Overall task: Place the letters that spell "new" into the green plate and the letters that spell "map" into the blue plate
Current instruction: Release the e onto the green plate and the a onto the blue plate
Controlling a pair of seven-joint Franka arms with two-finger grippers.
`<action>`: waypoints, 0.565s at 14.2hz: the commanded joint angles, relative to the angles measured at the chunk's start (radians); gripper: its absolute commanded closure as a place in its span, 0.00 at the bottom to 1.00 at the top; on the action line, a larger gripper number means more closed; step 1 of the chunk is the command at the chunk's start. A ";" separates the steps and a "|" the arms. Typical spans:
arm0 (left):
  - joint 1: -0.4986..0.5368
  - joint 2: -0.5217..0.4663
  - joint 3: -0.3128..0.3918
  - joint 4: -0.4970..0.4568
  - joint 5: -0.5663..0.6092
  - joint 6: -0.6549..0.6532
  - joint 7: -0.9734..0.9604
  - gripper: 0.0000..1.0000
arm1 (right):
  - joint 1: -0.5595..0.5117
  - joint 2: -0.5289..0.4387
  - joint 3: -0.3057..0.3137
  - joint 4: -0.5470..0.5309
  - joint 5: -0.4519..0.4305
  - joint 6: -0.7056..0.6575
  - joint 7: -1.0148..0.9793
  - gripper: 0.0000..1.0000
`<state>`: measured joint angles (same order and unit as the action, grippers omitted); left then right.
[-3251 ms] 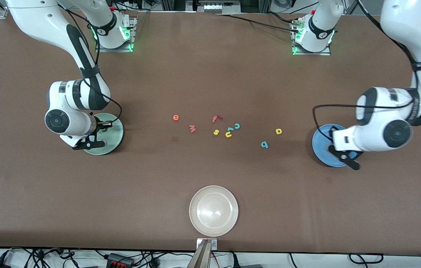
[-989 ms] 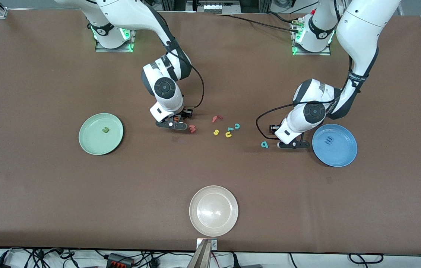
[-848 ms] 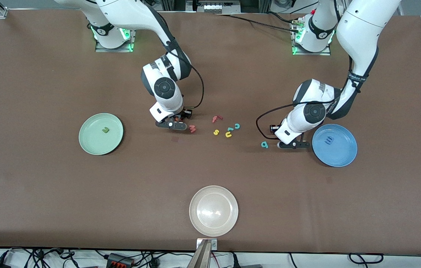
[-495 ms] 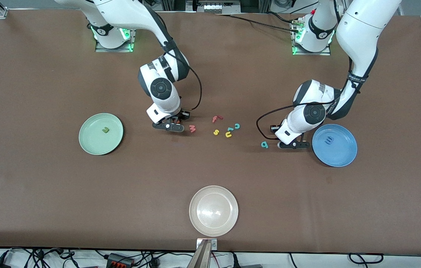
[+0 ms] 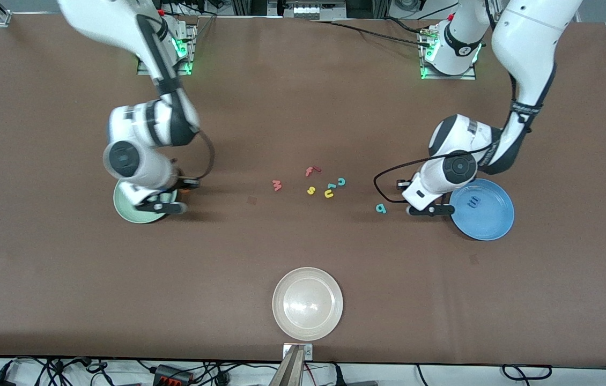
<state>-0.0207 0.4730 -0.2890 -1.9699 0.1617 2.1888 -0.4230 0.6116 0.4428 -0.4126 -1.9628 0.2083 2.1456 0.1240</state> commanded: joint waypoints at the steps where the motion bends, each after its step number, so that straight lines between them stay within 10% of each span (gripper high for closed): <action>1: 0.065 -0.027 -0.001 0.075 0.136 -0.141 0.079 0.93 | -0.003 -0.019 -0.035 -0.071 0.005 -0.023 -0.093 0.95; 8: 0.243 0.045 -0.009 0.059 0.136 0.021 0.524 0.90 | -0.024 0.031 -0.035 -0.094 0.009 0.043 -0.099 0.89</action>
<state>0.2027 0.4808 -0.2816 -1.9064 0.2808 2.1489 0.0336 0.5900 0.4627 -0.4530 -2.0482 0.2084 2.1535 0.0326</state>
